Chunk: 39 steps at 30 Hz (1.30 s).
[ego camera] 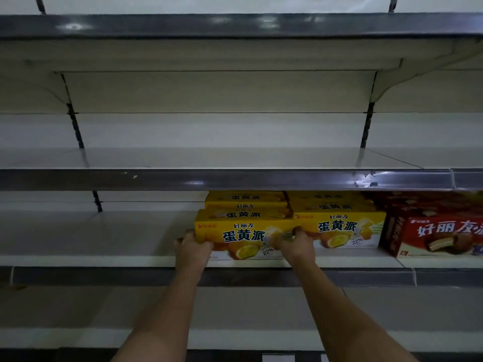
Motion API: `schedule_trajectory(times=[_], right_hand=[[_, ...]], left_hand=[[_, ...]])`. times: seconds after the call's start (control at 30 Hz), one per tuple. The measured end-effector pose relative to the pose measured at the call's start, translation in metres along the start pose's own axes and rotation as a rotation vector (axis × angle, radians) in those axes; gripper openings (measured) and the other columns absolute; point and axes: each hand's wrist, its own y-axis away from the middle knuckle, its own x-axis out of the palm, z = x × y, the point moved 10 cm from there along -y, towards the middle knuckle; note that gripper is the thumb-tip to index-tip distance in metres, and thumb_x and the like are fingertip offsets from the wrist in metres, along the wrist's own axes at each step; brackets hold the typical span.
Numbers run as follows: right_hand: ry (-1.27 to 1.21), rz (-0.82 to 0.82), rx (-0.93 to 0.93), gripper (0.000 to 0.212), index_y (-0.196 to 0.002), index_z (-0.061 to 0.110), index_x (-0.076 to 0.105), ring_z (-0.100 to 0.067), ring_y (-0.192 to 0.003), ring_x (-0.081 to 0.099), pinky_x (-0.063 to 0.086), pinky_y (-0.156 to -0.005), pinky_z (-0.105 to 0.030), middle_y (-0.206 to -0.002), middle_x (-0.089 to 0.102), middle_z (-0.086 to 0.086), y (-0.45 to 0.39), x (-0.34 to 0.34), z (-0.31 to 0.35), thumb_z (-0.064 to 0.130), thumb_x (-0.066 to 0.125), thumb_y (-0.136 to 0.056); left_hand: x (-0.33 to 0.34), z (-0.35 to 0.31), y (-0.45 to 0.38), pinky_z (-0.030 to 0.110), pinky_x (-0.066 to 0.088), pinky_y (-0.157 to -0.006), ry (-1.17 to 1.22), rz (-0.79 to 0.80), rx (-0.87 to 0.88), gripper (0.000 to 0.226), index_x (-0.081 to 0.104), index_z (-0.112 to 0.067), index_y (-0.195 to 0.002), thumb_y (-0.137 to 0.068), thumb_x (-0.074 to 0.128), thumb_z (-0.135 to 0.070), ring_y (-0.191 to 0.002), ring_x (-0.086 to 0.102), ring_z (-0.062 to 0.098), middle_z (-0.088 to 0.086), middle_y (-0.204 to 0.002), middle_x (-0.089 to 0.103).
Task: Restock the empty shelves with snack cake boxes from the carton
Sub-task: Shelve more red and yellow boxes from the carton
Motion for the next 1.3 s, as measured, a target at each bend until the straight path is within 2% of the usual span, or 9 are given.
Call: schedule_trajectory(times=[0.1,0.37,0.47,0.6,0.7,0.9,0.97,1.1,1.3], right_hand=[[-0.074,0.008,0.033,0.058,-0.121,0.01,0.051,-0.029,-0.108,0.057,0.041,-0.083,-0.03,-0.116,0.062,-0.009,-0.006,0.006,-0.001,0.03,0.08,-0.074],[-0.343,-0.042,0.076,0.061,-0.132,0.007,0.04,-0.031,-0.116,0.053,0.038,-0.09,-0.031,-0.12,0.058,-0.011,-0.009,0.019,-0.002,0.014,0.074,-0.081],[-0.351,-0.057,0.067,0.063,-0.132,0.009,0.042,-0.031,-0.117,0.054,0.04,-0.097,-0.036,-0.121,0.06,-0.009,-0.007,0.02,-0.002,0.019,0.076,-0.08],[-0.313,0.01,0.114,0.049,-0.125,0.009,0.052,-0.027,-0.111,0.055,0.04,-0.093,-0.034,-0.117,0.062,-0.008,-0.004,0.023,-0.002,0.027,0.071,-0.083],[-0.268,0.07,0.088,0.034,-0.117,0.01,0.057,-0.026,-0.116,0.054,0.039,-0.095,-0.034,-0.115,0.061,-0.008,0.004,0.027,0.004,0.029,0.064,-0.089],[-0.193,0.089,0.115,0.068,-0.148,0.011,0.028,-0.031,-0.136,0.036,0.033,-0.105,-0.037,-0.15,0.036,-0.011,0.034,0.016,0.004,0.03,0.061,-0.092],[-0.171,0.056,0.133,0.069,-0.149,0.012,0.025,-0.031,-0.137,0.034,0.032,-0.109,-0.039,-0.152,0.032,-0.012,0.044,0.001,0.0,0.028,0.061,-0.092],[-0.145,-0.021,0.175,0.069,-0.149,0.012,0.026,-0.032,-0.138,0.033,0.033,-0.11,-0.04,-0.153,0.029,-0.013,0.069,-0.043,-0.02,0.027,0.061,-0.092],[-0.142,-0.139,0.241,0.069,-0.149,0.007,0.025,-0.032,-0.137,0.034,0.035,-0.105,-0.037,-0.151,0.031,-0.015,0.12,-0.13,-0.067,0.026,0.059,-0.093]], left_hand=[[0.009,-0.002,-0.004,0.039,0.048,-0.08,0.157,0.065,-0.032,0.026,0.049,-0.022,-0.092,-0.081,0.065,-0.005,-0.088,0.059,0.028,0.01,-0.095,0.062],[0.029,-0.006,-0.005,0.034,0.037,-0.081,0.264,0.158,-0.08,0.043,0.044,-0.014,-0.114,-0.08,0.068,-0.006,-0.095,0.052,0.023,0.006,-0.097,0.057],[0.027,-0.007,-0.005,0.034,0.038,-0.081,0.265,0.155,-0.097,0.035,0.041,-0.013,-0.103,-0.081,0.066,-0.004,-0.092,0.052,0.022,0.005,-0.088,0.055],[0.032,-0.004,-0.003,0.04,0.043,-0.095,0.28,0.217,-0.129,0.035,0.038,-0.015,-0.103,-0.083,0.064,-0.004,-0.101,0.051,0.025,0.007,-0.097,0.053],[0.029,-0.006,0.002,0.036,0.039,-0.087,0.266,0.241,-0.114,0.043,0.039,-0.015,-0.117,-0.083,0.064,-0.006,-0.101,0.049,0.024,0.009,-0.109,0.053],[0.03,-0.02,0.014,0.038,0.04,-0.091,0.108,0.27,-0.003,0.029,0.048,-0.02,-0.117,-0.091,0.057,-0.012,-0.109,0.05,0.026,0.002,-0.116,0.052],[0.039,-0.029,0.021,0.04,0.041,-0.096,0.021,0.295,0.041,0.021,0.052,-0.02,-0.112,-0.093,0.056,-0.015,-0.115,0.051,0.028,0.005,-0.124,0.055],[0.062,-0.051,0.048,0.036,0.041,-0.096,-0.133,0.314,0.109,0.037,0.051,-0.009,-0.131,-0.095,0.053,-0.02,-0.12,0.051,0.03,0.01,-0.134,0.053],[0.123,-0.07,0.128,0.033,0.041,-0.095,-0.161,0.499,0.185,0.037,0.051,-0.009,-0.131,-0.097,0.05,-0.025,-0.12,0.051,0.029,0.01,-0.136,0.052]])
